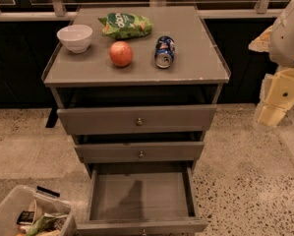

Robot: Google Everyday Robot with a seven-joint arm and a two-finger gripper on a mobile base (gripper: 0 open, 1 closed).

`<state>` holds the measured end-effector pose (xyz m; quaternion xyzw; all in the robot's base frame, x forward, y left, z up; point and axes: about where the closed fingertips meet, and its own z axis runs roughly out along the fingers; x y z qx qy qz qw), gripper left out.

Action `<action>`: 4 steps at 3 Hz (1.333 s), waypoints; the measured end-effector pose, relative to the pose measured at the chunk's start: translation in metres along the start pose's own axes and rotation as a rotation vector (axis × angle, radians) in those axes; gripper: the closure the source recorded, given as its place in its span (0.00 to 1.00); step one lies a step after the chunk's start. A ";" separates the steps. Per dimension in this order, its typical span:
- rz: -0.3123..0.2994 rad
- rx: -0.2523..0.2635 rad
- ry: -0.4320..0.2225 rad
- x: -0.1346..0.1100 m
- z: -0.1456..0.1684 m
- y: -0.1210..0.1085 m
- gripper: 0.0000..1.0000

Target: Place apple into bottom drawer

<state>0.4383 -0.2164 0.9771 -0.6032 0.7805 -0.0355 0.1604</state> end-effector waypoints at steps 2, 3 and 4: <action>-0.044 0.012 -0.008 -0.028 -0.001 -0.013 0.00; -0.108 -0.014 -0.001 -0.075 0.013 -0.032 0.00; -0.176 -0.047 0.006 -0.136 0.043 -0.059 0.00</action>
Offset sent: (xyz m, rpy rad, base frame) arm 0.0378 0.0511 0.0174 -0.0180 -0.0160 0.0932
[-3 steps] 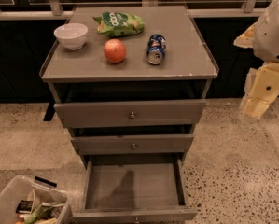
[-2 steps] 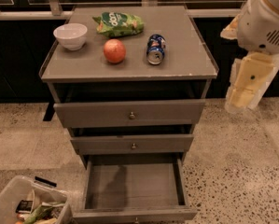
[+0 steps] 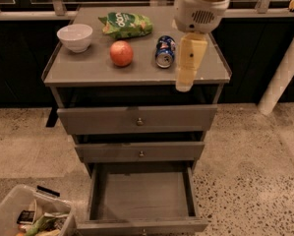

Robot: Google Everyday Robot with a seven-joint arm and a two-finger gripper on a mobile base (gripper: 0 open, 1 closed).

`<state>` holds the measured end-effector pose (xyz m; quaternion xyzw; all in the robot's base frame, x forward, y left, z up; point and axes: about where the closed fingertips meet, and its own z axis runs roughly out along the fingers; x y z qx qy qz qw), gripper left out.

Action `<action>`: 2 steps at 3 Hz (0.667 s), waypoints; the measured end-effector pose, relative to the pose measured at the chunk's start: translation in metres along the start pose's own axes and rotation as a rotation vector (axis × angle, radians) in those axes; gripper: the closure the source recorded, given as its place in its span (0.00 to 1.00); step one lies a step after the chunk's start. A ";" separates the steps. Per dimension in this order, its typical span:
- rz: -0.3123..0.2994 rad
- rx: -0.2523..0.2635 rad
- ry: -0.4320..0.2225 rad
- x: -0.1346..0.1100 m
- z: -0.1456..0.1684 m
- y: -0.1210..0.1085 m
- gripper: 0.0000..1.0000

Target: Place apple into bottom drawer

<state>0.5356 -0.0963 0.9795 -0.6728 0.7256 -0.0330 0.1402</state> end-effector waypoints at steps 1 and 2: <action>-0.031 -0.019 0.010 -0.057 0.032 -0.049 0.00; -0.067 0.012 -0.041 -0.094 0.032 -0.064 0.00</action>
Offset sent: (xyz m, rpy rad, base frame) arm 0.0520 0.0488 -0.0095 -0.0159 0.0156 0.0250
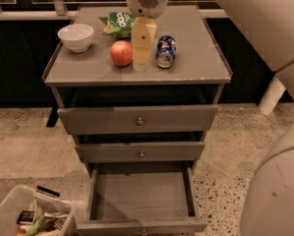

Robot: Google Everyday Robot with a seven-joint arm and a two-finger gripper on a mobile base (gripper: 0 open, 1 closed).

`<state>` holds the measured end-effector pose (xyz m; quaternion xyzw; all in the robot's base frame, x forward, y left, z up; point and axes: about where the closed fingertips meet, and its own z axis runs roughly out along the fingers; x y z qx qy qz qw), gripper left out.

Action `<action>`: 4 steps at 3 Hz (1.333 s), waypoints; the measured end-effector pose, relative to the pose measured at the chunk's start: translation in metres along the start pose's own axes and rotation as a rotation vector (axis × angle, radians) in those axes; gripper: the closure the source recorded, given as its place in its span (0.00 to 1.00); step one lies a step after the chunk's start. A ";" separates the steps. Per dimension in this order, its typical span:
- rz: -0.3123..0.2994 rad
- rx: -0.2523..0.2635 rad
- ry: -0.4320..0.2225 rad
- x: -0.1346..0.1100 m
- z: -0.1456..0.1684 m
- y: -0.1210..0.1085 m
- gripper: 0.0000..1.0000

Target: Place apple into bottom drawer

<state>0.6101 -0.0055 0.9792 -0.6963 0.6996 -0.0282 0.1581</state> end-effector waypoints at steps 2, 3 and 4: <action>-0.013 0.003 -0.051 -0.008 0.012 -0.012 0.00; -0.095 -0.054 -0.115 -0.038 0.051 -0.036 0.00; -0.198 -0.143 -0.161 -0.083 0.108 -0.060 0.00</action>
Offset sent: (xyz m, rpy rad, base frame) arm 0.0254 0.0159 -0.0175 0.0860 0.0203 0.0609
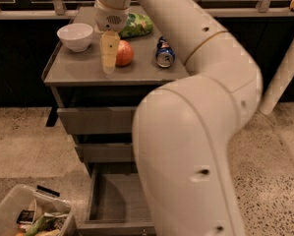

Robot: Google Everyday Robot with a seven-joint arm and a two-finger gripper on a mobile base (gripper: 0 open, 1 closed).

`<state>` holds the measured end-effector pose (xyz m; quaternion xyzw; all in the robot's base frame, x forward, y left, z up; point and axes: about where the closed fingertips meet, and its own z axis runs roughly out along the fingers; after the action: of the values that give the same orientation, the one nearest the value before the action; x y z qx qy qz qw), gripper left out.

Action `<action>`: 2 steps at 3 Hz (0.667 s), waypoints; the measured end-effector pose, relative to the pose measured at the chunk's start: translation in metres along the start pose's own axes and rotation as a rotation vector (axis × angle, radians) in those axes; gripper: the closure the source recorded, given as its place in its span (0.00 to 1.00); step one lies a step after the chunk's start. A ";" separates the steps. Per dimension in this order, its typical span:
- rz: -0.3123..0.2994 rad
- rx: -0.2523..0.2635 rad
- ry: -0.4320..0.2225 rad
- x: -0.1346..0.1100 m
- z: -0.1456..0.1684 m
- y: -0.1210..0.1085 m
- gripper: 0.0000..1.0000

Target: Place apple into bottom drawer

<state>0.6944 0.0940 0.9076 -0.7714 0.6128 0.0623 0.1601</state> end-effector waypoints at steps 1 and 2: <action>0.003 0.035 -0.030 -0.005 0.011 -0.024 0.00; 0.002 0.052 -0.040 -0.009 0.015 -0.030 0.00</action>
Offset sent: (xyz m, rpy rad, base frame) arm 0.0223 0.0129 -0.0069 0.0339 -0.0201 -0.0058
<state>0.7227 0.1128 0.9007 -0.7650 0.6116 0.0618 0.1923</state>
